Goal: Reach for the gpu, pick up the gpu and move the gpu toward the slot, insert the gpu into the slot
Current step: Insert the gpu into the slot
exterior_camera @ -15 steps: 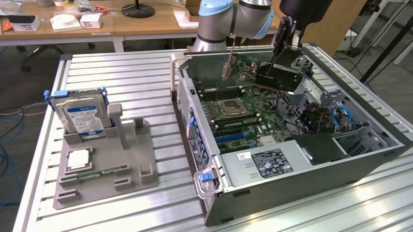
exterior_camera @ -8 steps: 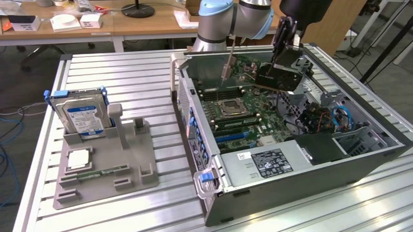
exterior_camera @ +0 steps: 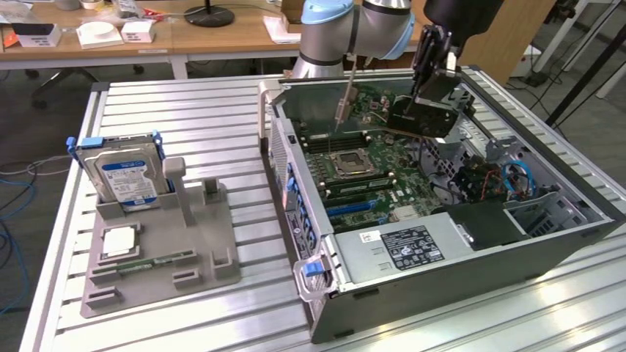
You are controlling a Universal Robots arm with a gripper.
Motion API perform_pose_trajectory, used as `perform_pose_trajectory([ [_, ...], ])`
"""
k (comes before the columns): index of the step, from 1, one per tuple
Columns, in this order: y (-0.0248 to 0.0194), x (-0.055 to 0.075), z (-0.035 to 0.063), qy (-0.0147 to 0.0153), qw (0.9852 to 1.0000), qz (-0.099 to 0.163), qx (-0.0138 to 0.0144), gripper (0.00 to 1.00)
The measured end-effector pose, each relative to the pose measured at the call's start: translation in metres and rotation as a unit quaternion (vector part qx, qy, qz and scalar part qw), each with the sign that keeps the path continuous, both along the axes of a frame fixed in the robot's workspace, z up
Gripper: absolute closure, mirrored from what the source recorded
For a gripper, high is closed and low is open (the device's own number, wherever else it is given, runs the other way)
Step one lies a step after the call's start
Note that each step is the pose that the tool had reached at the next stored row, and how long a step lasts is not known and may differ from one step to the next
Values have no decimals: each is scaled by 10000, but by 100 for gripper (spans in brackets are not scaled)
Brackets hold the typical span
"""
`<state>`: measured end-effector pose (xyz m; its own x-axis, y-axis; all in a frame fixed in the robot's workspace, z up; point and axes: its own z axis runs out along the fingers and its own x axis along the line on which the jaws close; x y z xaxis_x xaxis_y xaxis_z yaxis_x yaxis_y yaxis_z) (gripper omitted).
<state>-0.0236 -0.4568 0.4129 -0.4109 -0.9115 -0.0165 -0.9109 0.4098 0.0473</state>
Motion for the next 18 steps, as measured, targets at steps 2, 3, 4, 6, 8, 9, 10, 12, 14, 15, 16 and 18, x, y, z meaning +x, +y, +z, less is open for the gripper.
perform_pose_trajectory([
  [2, 0, 0, 0, 0, 10000, 46, 0, 74],
  [3, 0, 0, 0, 0, 10000, 72, 0, 74],
  [4, 0, 0, 0, 0, 10000, 95, 0, 74],
  [6, 0, 0, 0, 0, 9999, 142, 0, 74],
  [8, 0, 0, 0, 0, 9998, 190, 0, 74],
  [9, 0, 0, 0, 0, 9998, 216, 0, 74],
  [10, 0, 0, 0, 0, 9997, 242, 0, 74],
  [12, 0, 0, 0, 0, 9996, 291, 0, 74],
  [14, 0, 0, 0, 0, 9994, 343, 0, 74],
  [15, 0, 0, 0, 0, 9993, 368, 0, 74],
  [16, 0, 0, 0, 0, 9992, 393, 0, 74],
  [18, 0, 0, 0, 0, 9990, 442, 0, 74],
])
